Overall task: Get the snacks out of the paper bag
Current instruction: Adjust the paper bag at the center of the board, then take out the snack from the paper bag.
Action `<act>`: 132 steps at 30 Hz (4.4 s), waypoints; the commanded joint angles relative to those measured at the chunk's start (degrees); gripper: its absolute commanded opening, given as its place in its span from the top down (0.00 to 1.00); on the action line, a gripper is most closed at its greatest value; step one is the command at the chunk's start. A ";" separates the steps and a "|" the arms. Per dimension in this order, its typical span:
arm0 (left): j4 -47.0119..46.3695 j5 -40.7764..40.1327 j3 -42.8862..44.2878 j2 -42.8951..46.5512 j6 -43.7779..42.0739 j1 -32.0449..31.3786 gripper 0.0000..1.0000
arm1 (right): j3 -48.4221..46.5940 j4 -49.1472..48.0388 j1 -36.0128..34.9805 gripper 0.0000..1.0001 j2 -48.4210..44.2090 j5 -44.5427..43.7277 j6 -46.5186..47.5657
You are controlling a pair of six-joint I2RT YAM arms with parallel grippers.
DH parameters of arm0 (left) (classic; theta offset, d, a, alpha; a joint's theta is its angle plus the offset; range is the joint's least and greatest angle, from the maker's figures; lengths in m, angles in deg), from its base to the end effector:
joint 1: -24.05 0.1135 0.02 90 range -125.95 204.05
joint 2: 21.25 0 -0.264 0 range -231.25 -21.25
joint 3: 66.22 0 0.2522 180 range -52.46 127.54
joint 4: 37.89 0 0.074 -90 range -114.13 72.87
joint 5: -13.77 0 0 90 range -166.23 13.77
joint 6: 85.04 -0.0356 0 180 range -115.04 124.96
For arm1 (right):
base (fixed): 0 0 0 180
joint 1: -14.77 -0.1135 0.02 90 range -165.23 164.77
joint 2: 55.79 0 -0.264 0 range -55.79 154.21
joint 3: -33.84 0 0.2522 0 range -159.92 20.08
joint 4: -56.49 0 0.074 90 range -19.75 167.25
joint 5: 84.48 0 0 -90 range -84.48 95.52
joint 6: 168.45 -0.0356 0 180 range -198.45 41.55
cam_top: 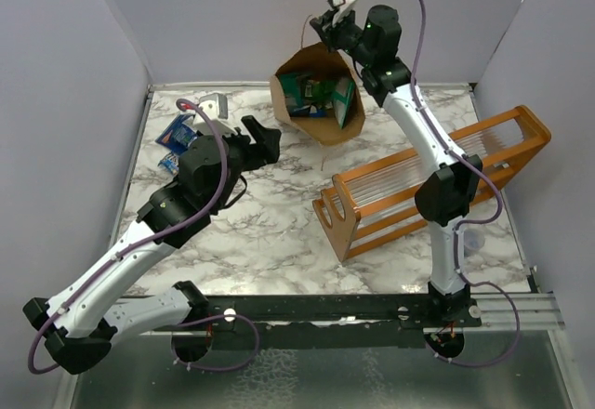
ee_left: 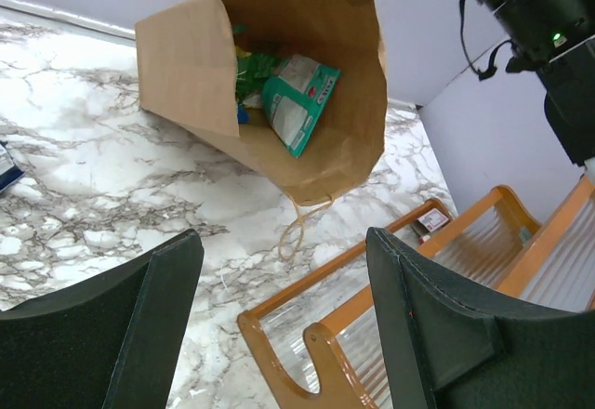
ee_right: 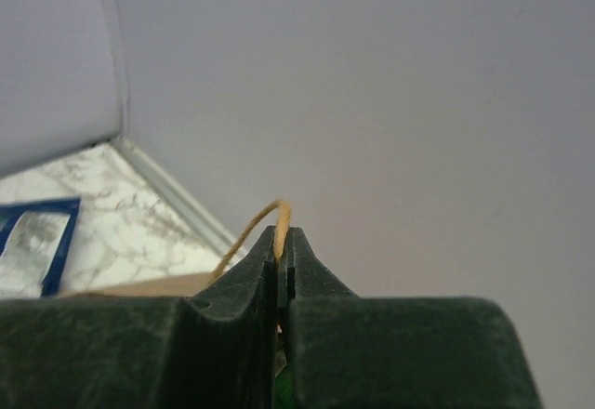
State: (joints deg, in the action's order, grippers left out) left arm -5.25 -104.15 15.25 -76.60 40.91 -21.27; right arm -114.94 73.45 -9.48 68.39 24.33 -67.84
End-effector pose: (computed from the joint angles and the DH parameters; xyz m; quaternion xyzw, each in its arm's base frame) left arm 0.1533 -0.1313 0.4297 -0.1009 0.7348 -0.2842 0.6075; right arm 0.4551 0.2176 0.4512 -0.3119 0.5829 0.1950 0.7245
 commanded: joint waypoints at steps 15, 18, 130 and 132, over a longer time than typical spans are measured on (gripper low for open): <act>-2.59 2.58 -10.96 5.98 2.77 1.59 0.25 | 23.04 -3.63 -11.17 0.98 -14.47 5.11 -11.56; -7.62 6.72 -14.91 6.28 1.07 1.72 0.25 | 23.63 -3.14 -11.17 0.98 -16.00 4.38 -12.21; -8.33 18.90 -1.42 5.30 -24.45 4.58 1.00 | 39.67 -5.81 -1.07 0.98 -28.41 18.39 -20.26; -4.55 15.93 1.57 7.30 -25.66 4.54 1.00 | 40.06 -5.67 -1.10 0.98 -29.02 18.27 -19.80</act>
State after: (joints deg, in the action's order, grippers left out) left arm -17.21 -83.10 10.90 -74.22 14.90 -16.57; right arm -75.80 68.93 -10.50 42.67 43.67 -88.82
